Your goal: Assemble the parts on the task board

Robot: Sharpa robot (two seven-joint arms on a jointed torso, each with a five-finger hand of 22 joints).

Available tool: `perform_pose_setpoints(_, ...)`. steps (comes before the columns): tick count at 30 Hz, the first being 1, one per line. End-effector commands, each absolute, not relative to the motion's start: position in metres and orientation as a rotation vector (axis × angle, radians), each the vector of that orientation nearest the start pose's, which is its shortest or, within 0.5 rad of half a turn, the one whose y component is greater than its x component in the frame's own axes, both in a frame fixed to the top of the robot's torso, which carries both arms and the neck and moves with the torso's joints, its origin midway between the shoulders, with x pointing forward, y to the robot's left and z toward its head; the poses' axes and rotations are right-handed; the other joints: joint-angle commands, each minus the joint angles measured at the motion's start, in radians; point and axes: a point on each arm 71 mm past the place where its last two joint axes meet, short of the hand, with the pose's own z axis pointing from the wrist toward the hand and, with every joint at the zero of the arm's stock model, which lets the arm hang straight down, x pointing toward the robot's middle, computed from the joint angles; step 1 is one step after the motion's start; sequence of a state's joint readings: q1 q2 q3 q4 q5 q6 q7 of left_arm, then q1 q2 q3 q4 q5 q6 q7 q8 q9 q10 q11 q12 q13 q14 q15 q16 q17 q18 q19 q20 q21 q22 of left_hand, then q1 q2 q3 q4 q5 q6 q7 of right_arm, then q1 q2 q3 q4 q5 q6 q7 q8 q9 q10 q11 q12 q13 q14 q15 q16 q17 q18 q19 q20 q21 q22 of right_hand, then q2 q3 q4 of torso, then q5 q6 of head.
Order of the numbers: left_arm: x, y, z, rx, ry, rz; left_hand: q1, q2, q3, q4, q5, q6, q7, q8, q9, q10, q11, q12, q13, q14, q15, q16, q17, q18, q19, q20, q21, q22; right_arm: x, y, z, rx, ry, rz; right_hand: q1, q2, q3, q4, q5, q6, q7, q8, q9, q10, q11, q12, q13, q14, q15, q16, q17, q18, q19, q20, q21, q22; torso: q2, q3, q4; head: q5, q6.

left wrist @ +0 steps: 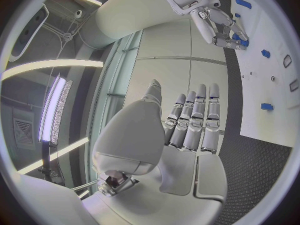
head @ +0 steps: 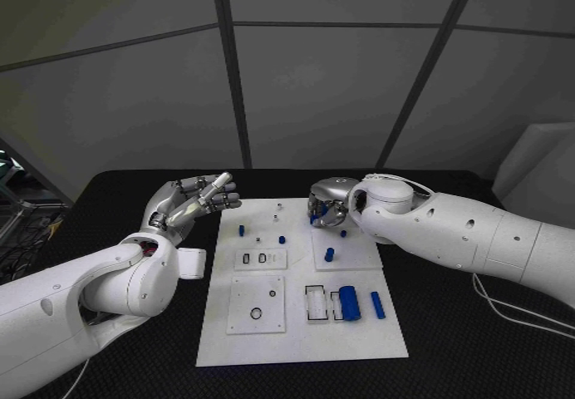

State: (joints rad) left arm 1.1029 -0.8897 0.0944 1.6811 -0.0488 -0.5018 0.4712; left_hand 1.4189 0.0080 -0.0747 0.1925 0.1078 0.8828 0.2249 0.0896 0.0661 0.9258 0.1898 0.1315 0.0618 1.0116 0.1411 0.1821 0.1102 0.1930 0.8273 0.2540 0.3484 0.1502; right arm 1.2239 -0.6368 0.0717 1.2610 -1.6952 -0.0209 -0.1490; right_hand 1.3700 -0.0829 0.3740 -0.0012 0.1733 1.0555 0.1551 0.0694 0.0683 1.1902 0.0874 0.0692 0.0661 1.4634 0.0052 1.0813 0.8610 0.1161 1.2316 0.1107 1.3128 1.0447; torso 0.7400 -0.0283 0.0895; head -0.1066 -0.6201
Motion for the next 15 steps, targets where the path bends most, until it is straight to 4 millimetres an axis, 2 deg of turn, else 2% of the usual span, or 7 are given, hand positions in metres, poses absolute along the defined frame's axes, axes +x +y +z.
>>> perform_pose_setpoints(1, 0.464, 0.198, -0.154, -1.079, 1.237, -1.562, -0.002, 0.008, -0.005, 0.000, -0.006, 0.002, 0.013, -0.004, -0.002, -0.002, 0.003, -0.006, 0.001, -0.002, 0.005, -0.005, 0.001, -0.010, 0.010, 0.000, 0.003, -0.001, 0.543, -0.169, -0.162, -0.367, 1.725, 0.429, 0.002, 0.001, 0.013, -0.001, -0.004, 0.009, 0.000, 0.003, 0.002, 0.011, -0.002, 0.000, 0.002, 0.013, -0.005, 0.012, 0.012, -0.016, 0.013, 0.000, 0.012, 0.016, 0.001, -0.0002, -0.0003, -0.001, 0.000)
perform_pose_setpoints(4, 0.464, 0.198, -0.154, -1.080, 1.237, -1.561, -0.001, 0.010, -0.006, -0.001, -0.006, 0.001, 0.013, -0.006, -0.002, -0.003, 0.003, -0.007, 0.001, -0.001, 0.005, -0.006, 0.002, -0.011, 0.010, 0.000, 0.002, -0.002, 0.540, -0.167, -0.158, -0.362, 1.685, 0.453, 0.006, -0.001, 0.027, -0.002, -0.006, 0.020, 0.001, 0.006, 0.003, 0.021, -0.003, 0.002, 0.003, 0.019, -0.005, 0.039, 0.043, -0.023, 0.038, 0.000, 0.035, 0.056, 0.001, 0.0005, -0.0004, -0.001, 0.001)
perform_pose_setpoints(6, 0.464, 0.198, -0.154, -1.080, 1.237, -1.561, -0.001, 0.010, -0.006, -0.001, -0.006, 0.000, 0.013, -0.007, -0.002, -0.004, 0.003, -0.008, 0.001, -0.001, 0.005, -0.007, 0.002, -0.011, 0.010, 0.000, 0.002, -0.002, 0.537, -0.165, -0.155, -0.357, 1.652, 0.472, 0.009, -0.001, 0.038, -0.004, -0.007, 0.027, 0.001, 0.009, 0.004, 0.028, -0.004, 0.004, 0.004, 0.022, -0.006, 0.053, 0.058, -0.027, 0.050, -0.001, 0.046, 0.076, 0.001, -0.0005, -0.0007, 0.000, 0.001)
perform_pose_setpoints(12, 0.464, 0.198, -0.154, -1.080, 1.237, -1.560, -0.001, 0.010, -0.006, -0.001, -0.006, 0.000, 0.013, -0.007, -0.002, -0.004, 0.003, -0.008, 0.001, -0.001, 0.005, -0.007, 0.002, -0.011, 0.010, 0.000, 0.002, -0.002, 0.532, -0.160, -0.145, -0.341, 1.548, 0.525, 0.015, -0.005, 0.061, -0.007, -0.008, 0.034, 0.001, 0.009, 0.003, 0.034, -0.005, 0.001, 0.003, 0.025, -0.006, 0.080, 0.086, -0.033, 0.070, -0.002, 0.066, 0.111, 0.001, -0.0013, -0.0004, 0.000, 0.005)
perform_pose_setpoints(15, 0.464, 0.198, -0.155, -1.081, 1.239, -1.562, -0.002, 0.011, -0.007, -0.002, -0.006, 0.000, 0.013, -0.008, -0.002, -0.005, 0.004, -0.009, 0.001, 0.000, 0.006, -0.007, 0.002, -0.011, 0.011, 0.000, 0.002, -0.002, 0.534, -0.155, -0.143, -0.334, 1.518, 0.536, 0.016, -0.008, 0.068, -0.008, -0.008, 0.034, 0.002, 0.008, 0.003, 0.034, -0.004, 0.000, 0.003, 0.025, -0.006, 0.085, 0.089, -0.033, 0.072, -0.001, 0.070, 0.116, 0.002, -0.0005, 0.0005, 0.000, 0.007)
